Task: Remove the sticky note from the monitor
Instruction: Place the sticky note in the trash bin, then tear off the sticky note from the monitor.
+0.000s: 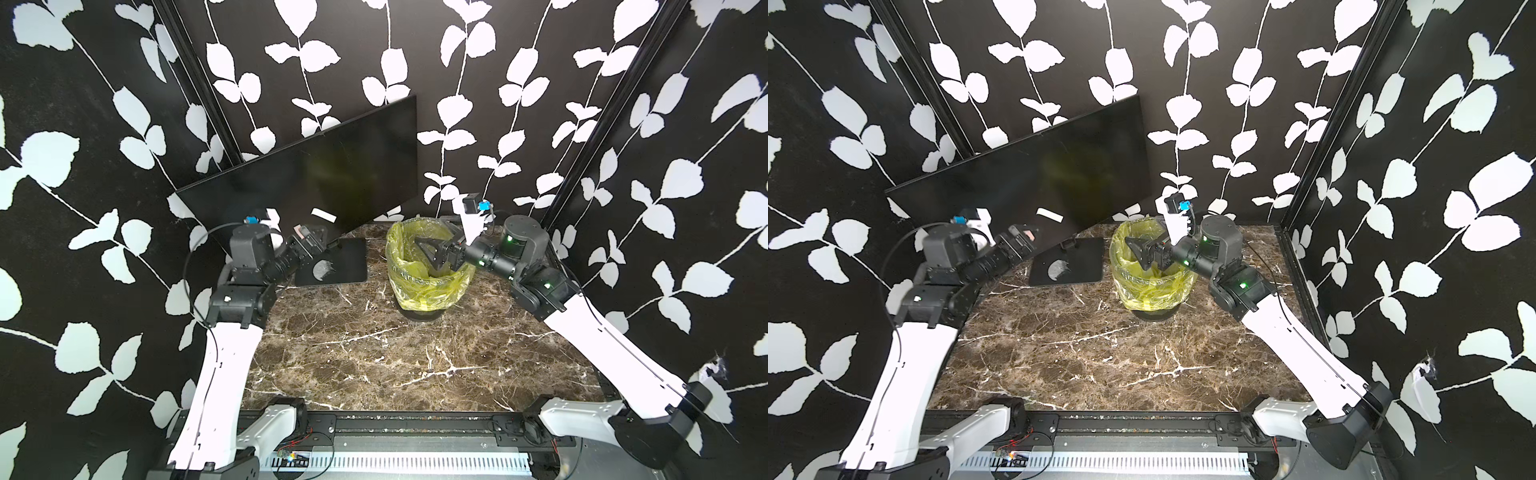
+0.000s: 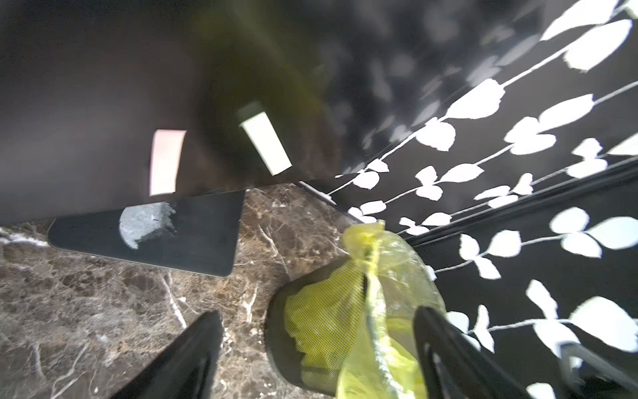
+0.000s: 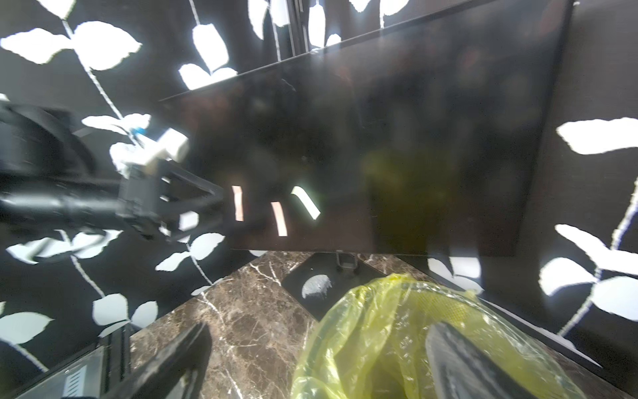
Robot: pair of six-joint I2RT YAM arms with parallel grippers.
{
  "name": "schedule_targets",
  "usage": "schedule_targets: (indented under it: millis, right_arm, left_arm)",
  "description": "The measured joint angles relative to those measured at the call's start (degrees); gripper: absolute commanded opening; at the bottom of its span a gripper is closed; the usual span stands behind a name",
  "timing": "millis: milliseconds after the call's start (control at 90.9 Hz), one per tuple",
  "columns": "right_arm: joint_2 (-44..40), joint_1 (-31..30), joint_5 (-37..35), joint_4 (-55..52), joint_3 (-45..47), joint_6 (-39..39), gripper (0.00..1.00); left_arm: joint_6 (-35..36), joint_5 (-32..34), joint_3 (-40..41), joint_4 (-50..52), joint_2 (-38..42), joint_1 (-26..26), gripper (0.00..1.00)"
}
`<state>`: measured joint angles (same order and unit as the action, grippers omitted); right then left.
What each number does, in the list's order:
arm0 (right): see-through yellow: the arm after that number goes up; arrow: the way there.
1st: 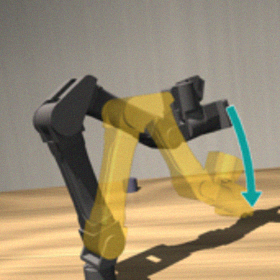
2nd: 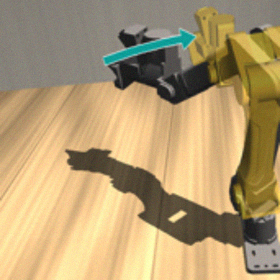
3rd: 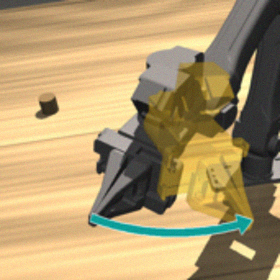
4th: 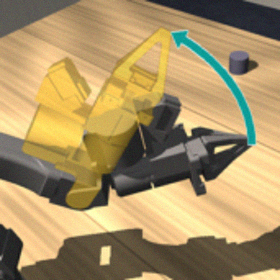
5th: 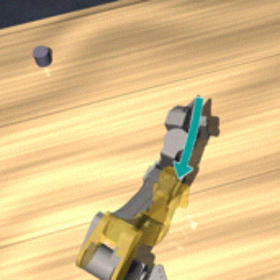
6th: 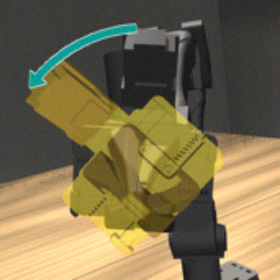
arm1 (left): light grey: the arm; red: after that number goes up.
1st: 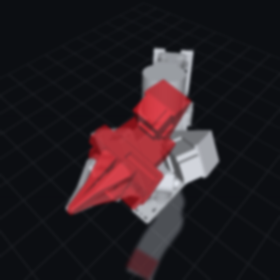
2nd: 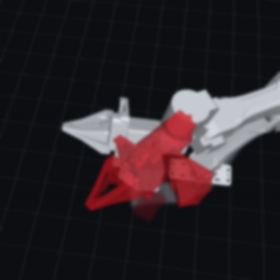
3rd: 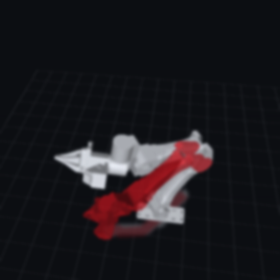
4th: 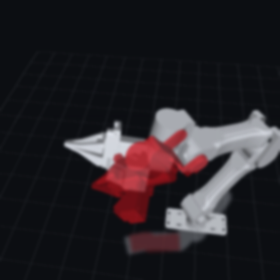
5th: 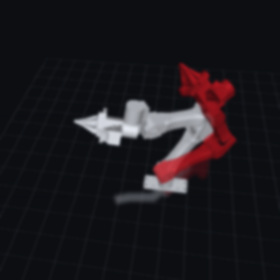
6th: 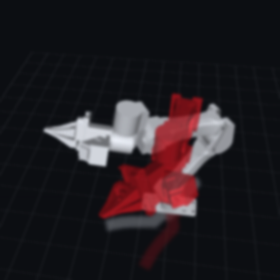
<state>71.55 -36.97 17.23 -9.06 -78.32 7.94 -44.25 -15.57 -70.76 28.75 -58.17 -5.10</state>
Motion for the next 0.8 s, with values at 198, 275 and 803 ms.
schedule_targets:
  millis: [198, 275, 803]
  right_arm:
    - [0.0, -0.55, 3.85, 2.51, 0.52, 0.09, 0.98]
    - [0.0, -0.76, 4.55, 3.15, 0.55, 0.07, 0.98]
    - [0.94, -0.83, 4.94, 2.99, 0.5, -0.63, 0.99]
  left_arm:
    - [-12.74, 1.6, 14.43, -14.01, -0.2, -0.31, 0.99]
    - [-15.45, 2.95, 15.28, -17.29, -1.62, -0.92, 0.97]
    - [-27.82, 13.03, 17.49, -46.71, -16.11, -5.05, 0.91]
